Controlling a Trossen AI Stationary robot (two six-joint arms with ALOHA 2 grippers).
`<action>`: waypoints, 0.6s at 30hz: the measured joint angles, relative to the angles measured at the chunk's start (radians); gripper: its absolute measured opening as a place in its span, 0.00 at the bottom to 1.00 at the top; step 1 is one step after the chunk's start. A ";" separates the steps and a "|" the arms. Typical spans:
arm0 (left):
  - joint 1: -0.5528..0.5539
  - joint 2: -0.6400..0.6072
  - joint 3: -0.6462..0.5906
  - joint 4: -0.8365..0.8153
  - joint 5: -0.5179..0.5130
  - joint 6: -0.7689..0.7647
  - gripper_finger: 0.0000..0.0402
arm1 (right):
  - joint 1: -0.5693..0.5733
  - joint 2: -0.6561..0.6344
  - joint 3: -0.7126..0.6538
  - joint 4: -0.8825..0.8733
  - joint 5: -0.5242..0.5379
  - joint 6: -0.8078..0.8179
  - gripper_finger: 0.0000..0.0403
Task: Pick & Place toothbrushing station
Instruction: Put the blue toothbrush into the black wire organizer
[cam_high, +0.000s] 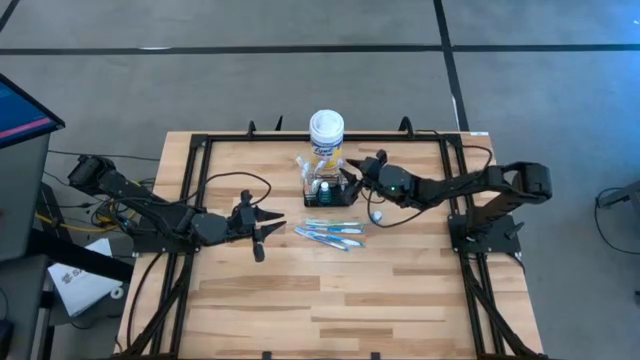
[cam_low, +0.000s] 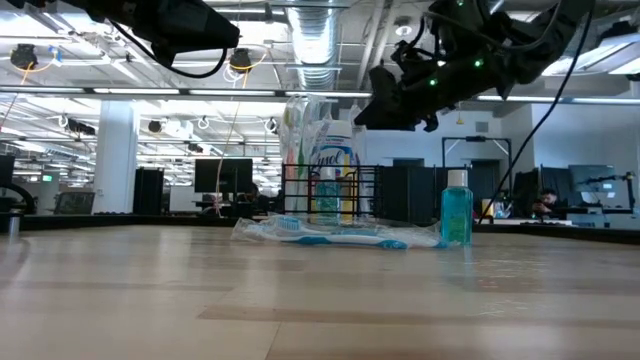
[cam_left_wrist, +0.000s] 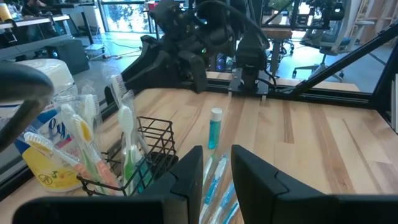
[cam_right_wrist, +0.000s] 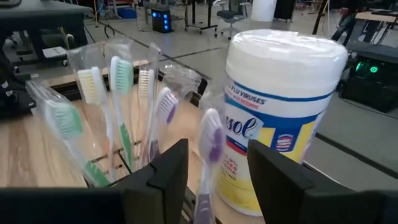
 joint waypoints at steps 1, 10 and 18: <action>0.000 0.000 0.000 -0.002 0.000 0.000 0.19 | 0.002 -0.016 0.000 -0.021 0.000 0.000 0.38; 0.000 0.006 -0.044 0.002 0.101 -0.003 0.19 | 0.062 -0.189 0.000 -0.208 -0.003 0.000 0.39; 0.004 0.007 -0.135 0.018 0.105 -0.073 0.19 | 0.160 -0.294 0.000 -0.283 -0.008 0.000 0.38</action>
